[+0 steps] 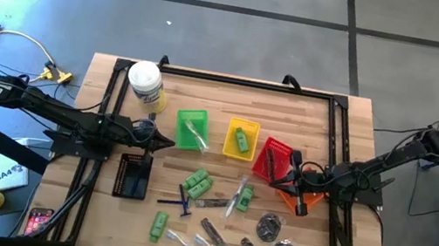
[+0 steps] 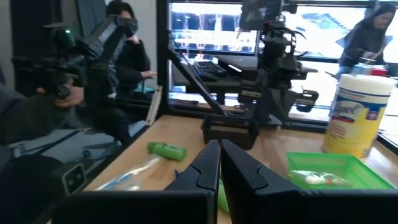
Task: Pick & Place Travel size toiletries
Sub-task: Put the black hairbrush into the orange bin
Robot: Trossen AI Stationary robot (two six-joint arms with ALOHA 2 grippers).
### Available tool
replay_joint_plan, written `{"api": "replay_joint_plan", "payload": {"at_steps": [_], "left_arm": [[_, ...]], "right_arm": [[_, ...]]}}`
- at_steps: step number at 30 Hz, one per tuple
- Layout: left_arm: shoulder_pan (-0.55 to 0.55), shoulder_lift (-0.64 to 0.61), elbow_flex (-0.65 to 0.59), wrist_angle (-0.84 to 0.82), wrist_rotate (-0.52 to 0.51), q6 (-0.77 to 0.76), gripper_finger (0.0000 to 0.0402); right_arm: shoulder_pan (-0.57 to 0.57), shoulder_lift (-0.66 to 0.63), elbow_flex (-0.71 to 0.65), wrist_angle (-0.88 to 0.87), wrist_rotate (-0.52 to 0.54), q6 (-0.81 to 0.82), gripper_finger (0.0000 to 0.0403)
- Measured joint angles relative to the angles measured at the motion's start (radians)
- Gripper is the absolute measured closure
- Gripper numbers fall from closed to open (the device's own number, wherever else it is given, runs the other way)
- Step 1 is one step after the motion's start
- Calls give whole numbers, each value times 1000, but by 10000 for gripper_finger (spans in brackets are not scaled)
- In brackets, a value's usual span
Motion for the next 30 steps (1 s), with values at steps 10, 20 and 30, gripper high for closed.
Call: {"api": "replay_joint_plan", "payload": {"at_steps": [10,20,30], "left_arm": [[-118,292,173,1,65,87,402],[-158,788,642,-55,110,220,375],[-173,1207,1173,-228,220,529,212]], "right_arm": [[0,0,0,0,-24,21,397],[0,-1,0,30,-46,44,397],[0,-1,0,22,-46,45,397]]}}
